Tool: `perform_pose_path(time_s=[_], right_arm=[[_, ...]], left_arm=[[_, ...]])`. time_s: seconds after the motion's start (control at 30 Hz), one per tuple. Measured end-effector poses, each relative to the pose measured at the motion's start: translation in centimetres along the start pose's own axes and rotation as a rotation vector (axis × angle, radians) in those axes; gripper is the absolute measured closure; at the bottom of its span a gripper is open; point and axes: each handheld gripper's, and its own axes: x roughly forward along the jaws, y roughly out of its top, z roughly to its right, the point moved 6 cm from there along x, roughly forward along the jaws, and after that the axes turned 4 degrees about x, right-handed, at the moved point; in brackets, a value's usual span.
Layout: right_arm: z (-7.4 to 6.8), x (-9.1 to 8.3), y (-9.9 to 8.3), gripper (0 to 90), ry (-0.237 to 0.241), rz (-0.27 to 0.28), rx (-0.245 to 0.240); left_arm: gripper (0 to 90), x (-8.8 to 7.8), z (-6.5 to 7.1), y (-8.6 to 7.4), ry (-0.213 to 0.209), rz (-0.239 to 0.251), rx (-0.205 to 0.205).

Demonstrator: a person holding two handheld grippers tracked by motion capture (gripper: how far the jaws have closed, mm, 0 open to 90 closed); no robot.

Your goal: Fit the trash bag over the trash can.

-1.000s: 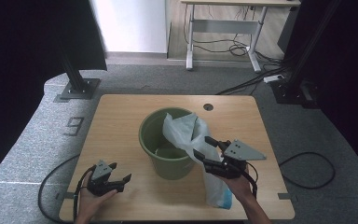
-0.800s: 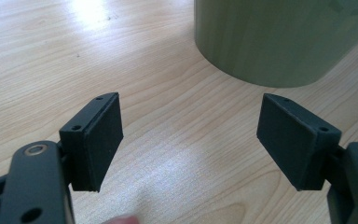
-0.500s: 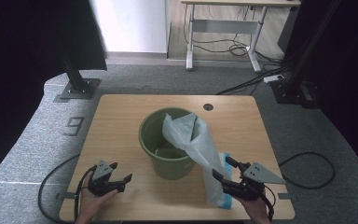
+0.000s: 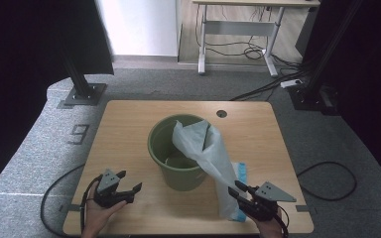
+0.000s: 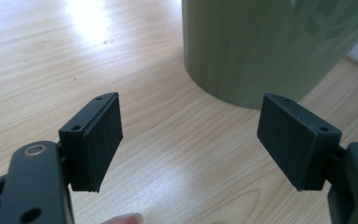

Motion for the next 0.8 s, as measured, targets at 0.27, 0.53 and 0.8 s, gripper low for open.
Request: perform_pose_path(time_s=[0.27,0.53,0.8], right_arm=[[1.0,0.1,0.7,88.4,-0.012,0.027,-0.018],[1.5,-1.1,4.6,88.4,-0.027,0.089,-0.081],[0.8,-1.2,9.3,88.4,-0.022,0.121,-0.178]], left_arm=[[21.7,-1.2,0.7,1.5,0.006,0.023,0.019],[22.1,-2.6,1.7,3.7,0.016,0.033,0.005],[22.0,-3.0,2.9,5.6,0.013,0.03,0.039]])
